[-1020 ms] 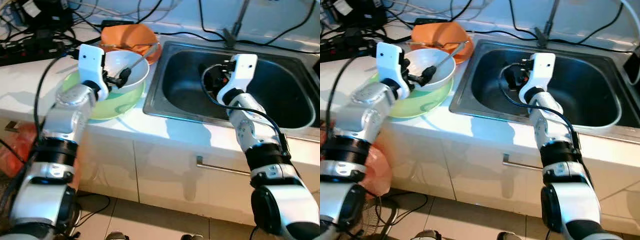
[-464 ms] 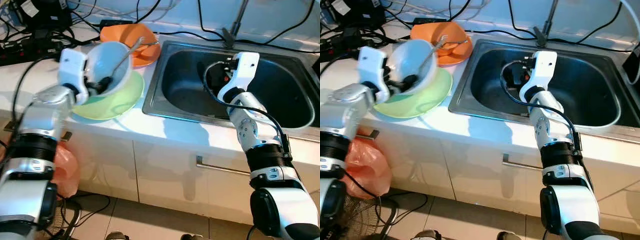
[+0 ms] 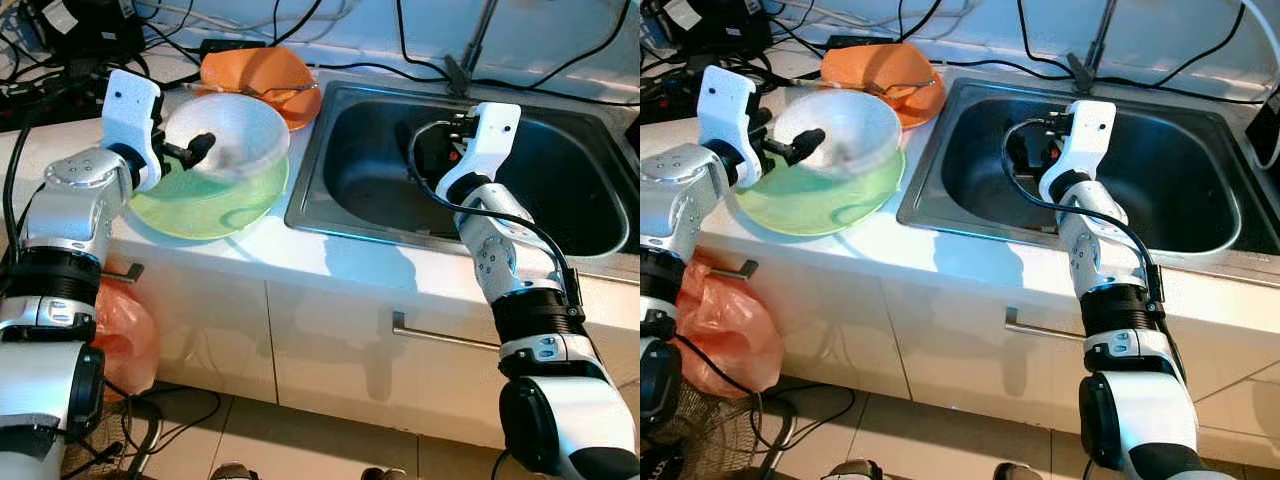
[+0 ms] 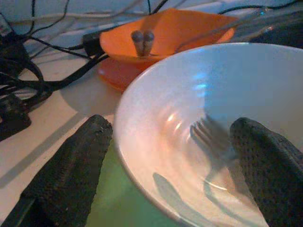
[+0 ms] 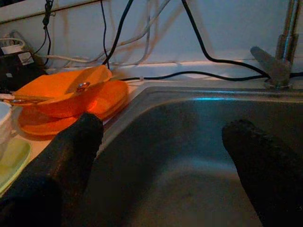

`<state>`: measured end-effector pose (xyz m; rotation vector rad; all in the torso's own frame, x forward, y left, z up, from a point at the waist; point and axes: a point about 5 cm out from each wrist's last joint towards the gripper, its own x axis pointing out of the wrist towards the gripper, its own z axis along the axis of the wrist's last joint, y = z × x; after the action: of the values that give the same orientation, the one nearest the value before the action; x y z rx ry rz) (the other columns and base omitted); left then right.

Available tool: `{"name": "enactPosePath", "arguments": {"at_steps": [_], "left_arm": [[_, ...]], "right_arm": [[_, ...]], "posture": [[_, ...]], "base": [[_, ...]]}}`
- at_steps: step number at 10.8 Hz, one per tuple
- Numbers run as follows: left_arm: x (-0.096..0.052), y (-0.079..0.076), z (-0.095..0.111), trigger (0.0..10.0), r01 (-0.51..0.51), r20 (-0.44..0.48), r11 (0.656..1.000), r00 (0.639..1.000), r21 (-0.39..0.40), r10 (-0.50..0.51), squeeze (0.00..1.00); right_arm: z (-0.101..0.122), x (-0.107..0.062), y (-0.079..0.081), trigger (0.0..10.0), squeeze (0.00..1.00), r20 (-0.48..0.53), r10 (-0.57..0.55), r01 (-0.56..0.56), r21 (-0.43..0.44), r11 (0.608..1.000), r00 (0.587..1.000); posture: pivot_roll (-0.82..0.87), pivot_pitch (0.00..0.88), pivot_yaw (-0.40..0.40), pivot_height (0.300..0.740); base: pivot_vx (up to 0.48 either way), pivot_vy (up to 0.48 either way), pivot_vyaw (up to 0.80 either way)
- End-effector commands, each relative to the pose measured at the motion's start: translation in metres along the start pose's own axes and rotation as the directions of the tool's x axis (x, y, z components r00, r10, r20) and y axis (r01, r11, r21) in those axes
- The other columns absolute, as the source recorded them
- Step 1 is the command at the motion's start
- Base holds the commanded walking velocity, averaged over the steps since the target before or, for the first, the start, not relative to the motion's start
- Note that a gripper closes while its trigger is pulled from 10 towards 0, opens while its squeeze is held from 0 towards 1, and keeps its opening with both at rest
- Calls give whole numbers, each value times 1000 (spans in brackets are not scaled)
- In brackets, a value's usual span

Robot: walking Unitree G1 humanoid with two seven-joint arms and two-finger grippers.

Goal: Kitchen organization

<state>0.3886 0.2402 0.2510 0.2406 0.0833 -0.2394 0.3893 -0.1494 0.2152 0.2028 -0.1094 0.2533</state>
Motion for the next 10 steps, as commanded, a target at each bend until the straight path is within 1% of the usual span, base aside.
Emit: {"name": "enactPosePath", "arguments": {"at_steps": [1,2,3,4,5,6,7,8,9,10], "left_arm": [[-1,4,8,10000,0,7,999,1000,33,-1,0],[-1,6,12,10000,-7,20,999,1000,37,7,0],[-1,8,17,10000,-24,53,999,998,30,23,0],[-2,9,25,10000,-54,124,999,991,-3,54,0],[-6,10,41,10000,-90,276,992,955,-84,110,0],[-10,8,49,10000,-98,363,988,922,-116,134,0],[-13,2,52,10000,-97,425,987,894,-129,144,0],[-19,-6,58,10000,-119,512,986,844,-114,160,851],[-25,-18,64,10000,-118,581,985,796,-124,169,1000],[-29,-26,67,10000,-112,620,988,769,-107,154,1000]], "right_arm": [[0,-3,-3,10000,902,1,-15,15,8,1000,1000],[0,-3,-2,10000,898,1,-14,14,9,1000,1000],[0,-3,-2,10000,890,0,-13,13,10,1000,1000],[-1,-3,-1,10000,890,0,-12,12,11,1000,1000],[-1,-3,0,10000,882,-1,-11,11,12,1000,1000],[-1,-2,1,10000,878,1,-10,10,12,1000,1000],[-2,-2,1,10000,875,2,-8,8,9,1000,1000],[-2,-2,1,10000,882,5,-4,4,6,1000,1000],[-1,-4,2,10000,898,9,3,-3,4,1000,1000],[-1,-5,2,10000,906,12,8,-8,1,1000,1000]], "posture": [[81,95,-13,740],[80,94,-14,740],[81,94,-15,740],[81,94,-16,740],[83,92,-20,740],[86,91,-22,740],[89,89,-27,740],[93,86,-33,740],[95,84,-36,740],[95,81,-38,740]], "base": [[0,0,0],[0,0,0],[0,0,0],[0,0,0],[0,0,0],[0,0,0],[0,0,0],[0,0,0],[0,0,0],[0,0,0]]}}
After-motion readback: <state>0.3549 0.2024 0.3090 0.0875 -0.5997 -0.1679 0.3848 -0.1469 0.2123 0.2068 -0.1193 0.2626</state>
